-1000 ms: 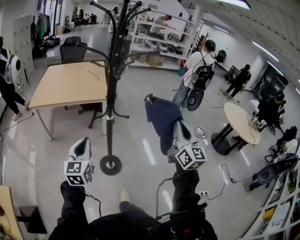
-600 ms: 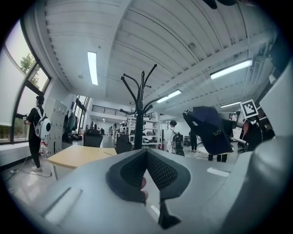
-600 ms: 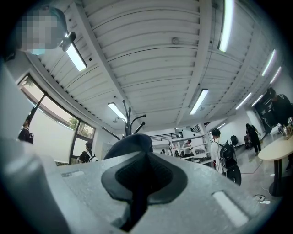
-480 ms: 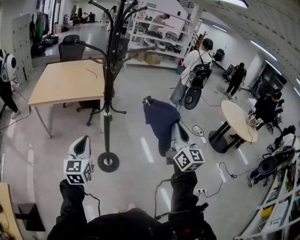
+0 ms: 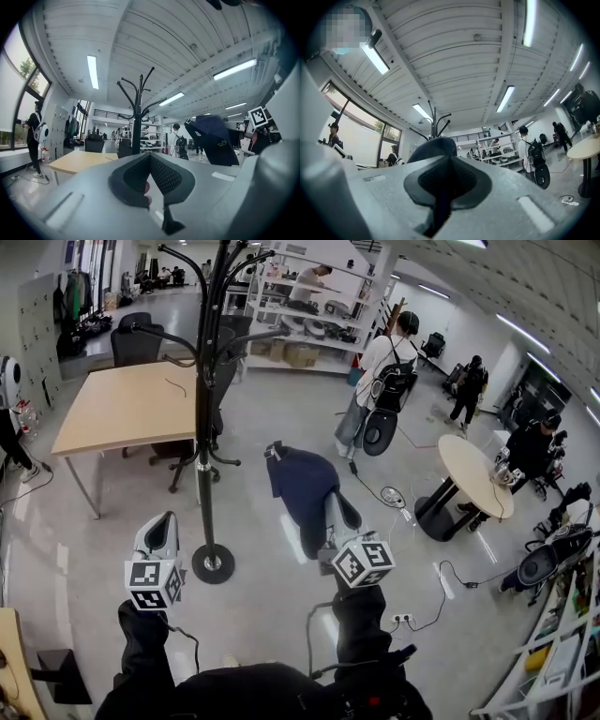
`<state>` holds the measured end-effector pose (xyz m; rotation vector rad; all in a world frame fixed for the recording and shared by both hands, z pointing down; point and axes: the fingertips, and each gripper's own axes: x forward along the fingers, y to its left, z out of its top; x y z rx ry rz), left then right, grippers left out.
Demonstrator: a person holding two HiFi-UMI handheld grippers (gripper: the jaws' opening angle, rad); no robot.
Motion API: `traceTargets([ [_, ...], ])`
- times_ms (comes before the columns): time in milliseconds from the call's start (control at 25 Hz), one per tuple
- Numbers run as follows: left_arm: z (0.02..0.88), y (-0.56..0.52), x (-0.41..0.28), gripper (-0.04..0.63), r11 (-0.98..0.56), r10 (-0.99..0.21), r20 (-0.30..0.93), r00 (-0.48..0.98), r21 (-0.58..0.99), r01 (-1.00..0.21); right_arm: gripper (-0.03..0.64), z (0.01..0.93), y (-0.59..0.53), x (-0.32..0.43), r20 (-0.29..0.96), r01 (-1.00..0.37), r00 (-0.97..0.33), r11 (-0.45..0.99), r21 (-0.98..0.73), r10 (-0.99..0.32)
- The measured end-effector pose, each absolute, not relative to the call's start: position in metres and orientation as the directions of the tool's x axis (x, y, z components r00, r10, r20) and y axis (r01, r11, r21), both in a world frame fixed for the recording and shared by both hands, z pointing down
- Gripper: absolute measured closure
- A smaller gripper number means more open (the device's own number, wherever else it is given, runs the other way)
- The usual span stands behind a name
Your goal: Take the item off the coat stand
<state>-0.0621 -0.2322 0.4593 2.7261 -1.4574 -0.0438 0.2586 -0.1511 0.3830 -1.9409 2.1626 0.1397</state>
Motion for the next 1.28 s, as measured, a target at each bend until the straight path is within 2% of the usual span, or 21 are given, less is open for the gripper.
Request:
traceTargets([
  [1280, 0.448, -0.153, 0.013, 0.593, -0.548, -0.837, -0.011, 0.548, 0.014, -0.837, 0.606, 0.426, -0.103, 0.27, -0.172, -0.967, -0.209, 0.23, -0.108, -0.963],
])
